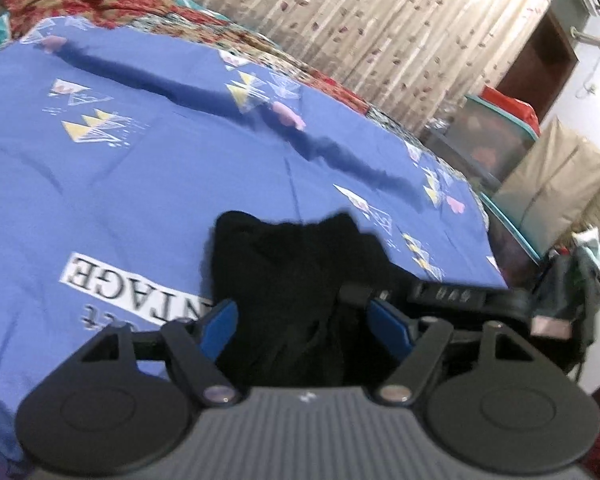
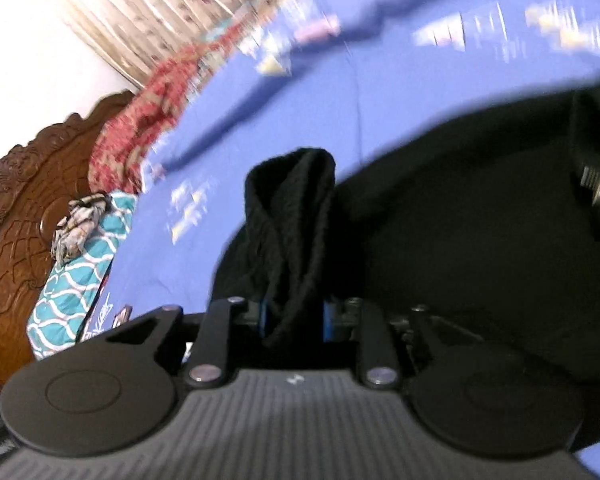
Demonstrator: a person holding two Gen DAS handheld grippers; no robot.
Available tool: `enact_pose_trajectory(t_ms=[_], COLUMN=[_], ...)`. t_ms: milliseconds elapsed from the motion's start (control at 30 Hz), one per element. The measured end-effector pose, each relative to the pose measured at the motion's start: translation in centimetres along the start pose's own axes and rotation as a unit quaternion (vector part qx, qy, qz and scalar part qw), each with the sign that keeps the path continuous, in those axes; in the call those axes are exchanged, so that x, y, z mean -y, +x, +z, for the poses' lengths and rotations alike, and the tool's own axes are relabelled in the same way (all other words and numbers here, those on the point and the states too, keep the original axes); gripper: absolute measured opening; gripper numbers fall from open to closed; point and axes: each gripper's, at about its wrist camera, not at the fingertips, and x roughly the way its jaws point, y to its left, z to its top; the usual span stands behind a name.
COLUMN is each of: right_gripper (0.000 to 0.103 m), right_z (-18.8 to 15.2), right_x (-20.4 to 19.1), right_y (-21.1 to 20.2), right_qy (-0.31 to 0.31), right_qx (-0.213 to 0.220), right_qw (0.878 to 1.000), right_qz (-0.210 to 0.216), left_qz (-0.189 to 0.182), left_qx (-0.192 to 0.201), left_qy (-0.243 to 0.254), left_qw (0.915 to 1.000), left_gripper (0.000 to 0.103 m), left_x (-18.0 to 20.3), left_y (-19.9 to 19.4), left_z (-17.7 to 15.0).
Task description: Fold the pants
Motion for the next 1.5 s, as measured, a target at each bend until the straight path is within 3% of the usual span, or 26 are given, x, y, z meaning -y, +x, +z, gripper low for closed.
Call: enact_pose_trajectory(t_ms=[133,300,400,533,633,733,800,900,1033,1067,1167,1500], right_gripper=[0.027,0.040,0.050,0.051,0.043,0.024,0.017,0.016,0.010,0.008,0.006,0.006], right_z=[0.7,0.0,0.3,1.7,1.9,1.2,1.1,0.9,0.5,0.2,0.2,-0.1], right_x=[0.3,5.1,5.5,4.0,3.3,2.7,2.5,2.6,5.1,6.1,7.9,7.2], right_y=[-2.0,0.8,-0.4,-2.7,-3.2,-2.9,-2.1,-0.8,0.8,0.9,0.6,0.1], right_qy=[-0.035,0.031,0.041,0.000,-0.017,-0.044,-0.055,-0.047,-0.020,-0.010,0.020,0.006], right_qx=[0.055,-0.022,0.016,0.101,0.123,0.106,0.084,0.050,0.002,-0.001,0.003,0.012], right_qw=[0.998,0.996,0.996,0.991,0.990,0.992,0.994,0.997,0.996,0.996,0.997,0.997], right_qz=[-0.018,-0.085,-0.072,-0.083,-0.071,-0.051,-0.034,-0.031,-0.087,-0.090,-0.068,-0.072], left_qz=[-0.018,-0.004,-0.002,-0.012,-0.015,-0.036,-0.052,-0.065,-0.051,-0.043,-0.030,-0.016], left_qx=[-0.021,-0.080,-0.077,-0.047,-0.014,-0.012,-0.030,-0.066,-0.116,-0.123,-0.122,-0.123], left_qy=[0.017,0.028,0.038,0.013,0.001,-0.015,-0.025,-0.042,-0.060,-0.055,-0.037,-0.025], left_qw=[0.9995,0.9964,0.9963,0.9987,0.9998,0.9992,0.9979,0.9948,0.9901,0.9899,0.9914,0.9919], left_gripper=[0.073,0.073,0.073,0.073,0.072,0.059,0.040,0.020,0.017,0.011,0.009,0.010], left_x=[1.1,1.5,1.8,1.4,1.3,1.3,1.5,1.1,0.3,0.2,0.4,1.2], left_y=[1.5,4.5,4.1,2.5,1.5,2.1,3.1,5.3,7.8,8.3,8.8,8.9], left_z=[-0.4,-1.8,-2.0,-0.8,0.2,1.0,1.1,0.4,-1.4,-1.8,-2.2,-2.0])
